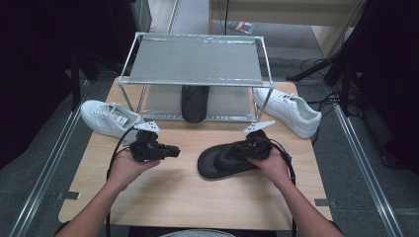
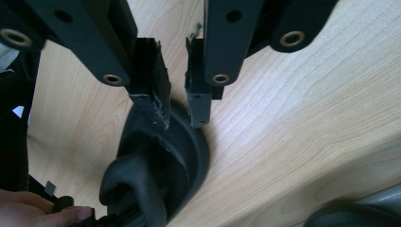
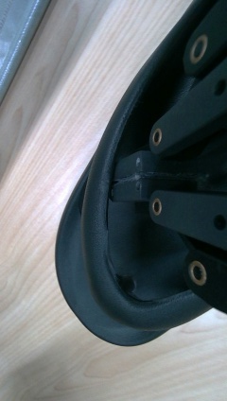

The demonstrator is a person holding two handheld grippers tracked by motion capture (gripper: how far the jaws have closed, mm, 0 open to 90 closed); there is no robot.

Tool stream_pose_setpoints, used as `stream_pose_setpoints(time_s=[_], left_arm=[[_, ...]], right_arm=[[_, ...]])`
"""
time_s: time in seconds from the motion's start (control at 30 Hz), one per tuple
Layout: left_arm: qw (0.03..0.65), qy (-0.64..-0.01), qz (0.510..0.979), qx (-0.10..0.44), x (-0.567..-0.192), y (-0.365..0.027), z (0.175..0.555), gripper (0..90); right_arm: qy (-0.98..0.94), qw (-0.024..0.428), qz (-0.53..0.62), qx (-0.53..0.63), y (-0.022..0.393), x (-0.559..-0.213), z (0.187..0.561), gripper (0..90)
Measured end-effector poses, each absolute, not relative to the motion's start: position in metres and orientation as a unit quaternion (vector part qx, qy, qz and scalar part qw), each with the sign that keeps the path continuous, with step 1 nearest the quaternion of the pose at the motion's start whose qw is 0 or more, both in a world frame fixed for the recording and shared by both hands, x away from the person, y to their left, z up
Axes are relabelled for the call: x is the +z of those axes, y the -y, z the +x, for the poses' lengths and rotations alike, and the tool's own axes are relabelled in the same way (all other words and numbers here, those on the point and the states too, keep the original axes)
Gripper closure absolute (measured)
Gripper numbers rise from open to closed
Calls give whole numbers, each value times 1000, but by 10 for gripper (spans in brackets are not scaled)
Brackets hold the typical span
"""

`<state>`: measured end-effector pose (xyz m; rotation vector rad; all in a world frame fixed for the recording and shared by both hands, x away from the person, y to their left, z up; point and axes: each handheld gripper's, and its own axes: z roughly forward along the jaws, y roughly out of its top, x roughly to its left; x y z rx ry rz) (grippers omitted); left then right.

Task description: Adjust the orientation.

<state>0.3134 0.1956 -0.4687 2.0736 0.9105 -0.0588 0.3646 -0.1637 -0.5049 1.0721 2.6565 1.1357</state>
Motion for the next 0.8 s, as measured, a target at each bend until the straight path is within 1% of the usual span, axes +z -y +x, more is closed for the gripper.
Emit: stream_pose_setpoints(time_s=[0.1,0.17,0.23,0.5,0.6,0.67,0.8], left_arm=[[433,-359,826,-28,-468,-196,313,878],[446,-353,822,-35,-467,-194,311,900],[454,-342,822,-31,-464,-190,308,900],[456,-319,830,-22,-466,-168,308,900],[473,-321,819,-37,-468,-159,312,900],[470,-315,824,-35,-468,-151,314,900],[442,-293,848,-22,-471,-132,315,900]], right_arm=[[-863,26,344,369,161,-507,369,900],[-862,24,344,372,164,-506,368,900],[-856,22,348,380,169,-503,366,900],[-857,57,350,374,194,-490,348,900],[-855,65,353,375,203,-488,340,900],[-852,68,357,376,207,-487,338,900],[-851,73,359,377,212,-486,333,900]])
